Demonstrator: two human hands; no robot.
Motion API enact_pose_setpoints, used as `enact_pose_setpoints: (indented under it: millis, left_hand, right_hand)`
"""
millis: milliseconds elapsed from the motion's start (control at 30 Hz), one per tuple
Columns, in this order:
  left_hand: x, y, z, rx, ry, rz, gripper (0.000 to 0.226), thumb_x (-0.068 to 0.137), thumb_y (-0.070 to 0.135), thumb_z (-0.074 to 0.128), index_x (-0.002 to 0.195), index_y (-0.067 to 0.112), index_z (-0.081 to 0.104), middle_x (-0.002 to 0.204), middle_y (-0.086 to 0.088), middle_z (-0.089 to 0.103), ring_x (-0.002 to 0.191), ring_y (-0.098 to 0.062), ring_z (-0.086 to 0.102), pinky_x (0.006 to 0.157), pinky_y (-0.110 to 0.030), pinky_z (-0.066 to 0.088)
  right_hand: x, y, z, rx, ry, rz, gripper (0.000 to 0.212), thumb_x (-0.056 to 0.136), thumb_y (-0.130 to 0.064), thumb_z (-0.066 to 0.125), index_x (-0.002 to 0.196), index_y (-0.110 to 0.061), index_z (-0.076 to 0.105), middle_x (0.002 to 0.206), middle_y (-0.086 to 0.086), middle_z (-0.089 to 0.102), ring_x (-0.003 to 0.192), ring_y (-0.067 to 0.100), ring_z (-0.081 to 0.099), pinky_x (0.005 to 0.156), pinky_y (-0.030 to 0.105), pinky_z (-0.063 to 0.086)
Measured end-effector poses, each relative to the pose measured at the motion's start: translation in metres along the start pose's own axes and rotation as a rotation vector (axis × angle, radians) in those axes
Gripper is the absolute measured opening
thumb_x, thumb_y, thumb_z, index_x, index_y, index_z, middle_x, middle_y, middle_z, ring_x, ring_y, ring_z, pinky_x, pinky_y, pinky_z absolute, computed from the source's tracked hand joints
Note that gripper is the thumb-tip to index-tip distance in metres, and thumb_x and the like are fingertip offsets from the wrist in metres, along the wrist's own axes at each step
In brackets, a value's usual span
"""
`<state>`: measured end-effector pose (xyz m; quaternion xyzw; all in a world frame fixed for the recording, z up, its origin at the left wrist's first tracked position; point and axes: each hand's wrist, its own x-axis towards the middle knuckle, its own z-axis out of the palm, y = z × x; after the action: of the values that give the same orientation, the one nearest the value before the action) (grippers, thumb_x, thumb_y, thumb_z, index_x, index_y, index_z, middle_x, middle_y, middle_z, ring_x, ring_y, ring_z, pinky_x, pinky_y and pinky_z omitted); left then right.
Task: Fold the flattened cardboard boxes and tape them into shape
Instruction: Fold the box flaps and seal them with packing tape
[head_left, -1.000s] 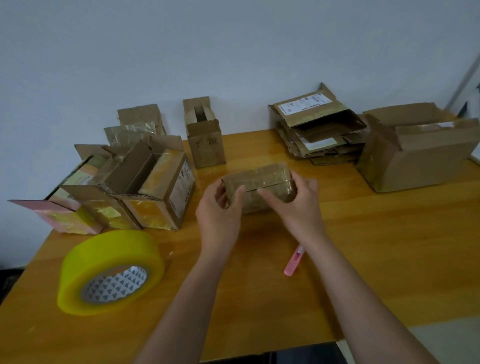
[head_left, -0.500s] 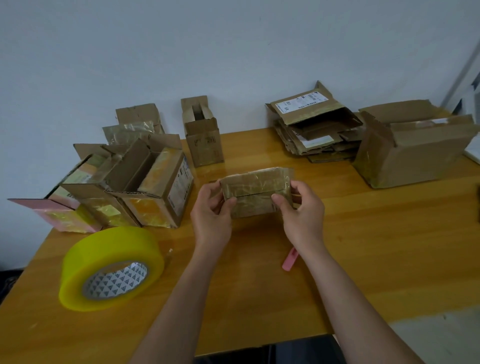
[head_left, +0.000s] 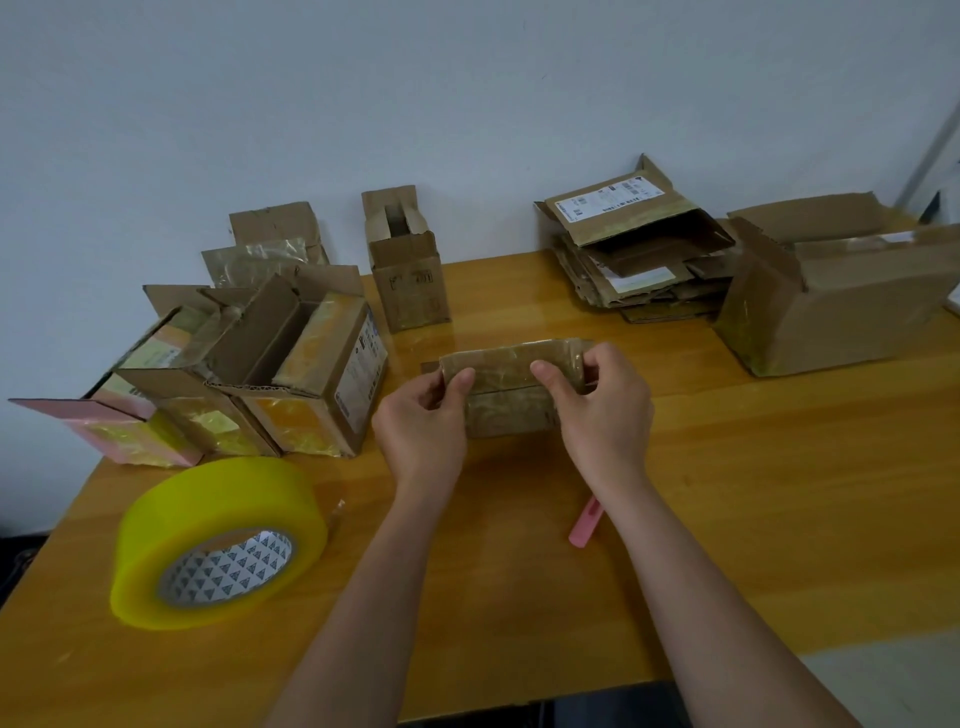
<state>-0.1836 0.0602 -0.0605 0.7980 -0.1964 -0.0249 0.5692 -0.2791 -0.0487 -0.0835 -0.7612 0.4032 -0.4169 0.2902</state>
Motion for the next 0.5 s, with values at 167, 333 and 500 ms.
enact_pose_setpoints:
  millis: [167, 333, 500]
  left_hand:
    - [0.004, 0.0, 0.0, 0.013, -0.002, 0.003, 0.029, 0.092, 0.028, 0.066, 0.062, 0.029, 0.062, 0.07, -0.012, 0.07, 0.062, -0.024, 0.062, 0.063, -0.046, 0.056]
    - [0.003, -0.005, -0.004, -0.007, -0.04, 0.046, 0.03, 0.093, 0.022, 0.065, 0.064, 0.029, 0.064, 0.069, -0.013, 0.069, 0.056, -0.01, 0.054, 0.055, -0.034, 0.053]
    - [0.001, -0.009, -0.009, -0.028, -0.075, 0.057, 0.024, 0.094, 0.019, 0.064, 0.072, 0.024, 0.07, 0.068, -0.014, 0.068, 0.058, -0.011, 0.054, 0.055, -0.033, 0.051]
  right_hand:
    - [0.001, 0.004, -0.002, 0.047, 0.022, -0.051, 0.032, 0.092, -0.044, 0.059, 0.075, -0.018, 0.052, 0.062, -0.008, 0.05, 0.057, 0.008, 0.048, 0.052, 0.019, 0.029]
    - [-0.002, 0.004, -0.004, 0.059, 0.057, -0.067, 0.026, 0.095, -0.031, 0.061, 0.072, -0.021, 0.055, 0.058, -0.012, 0.049, 0.053, 0.004, 0.046, 0.05, 0.014, 0.027]
    - [-0.005, 0.008, -0.01, 0.1, 0.021, -0.119, 0.024, 0.095, -0.025, 0.06, 0.071, -0.023, 0.057, 0.055, -0.009, 0.051, 0.051, 0.008, 0.049, 0.045, 0.018, 0.032]
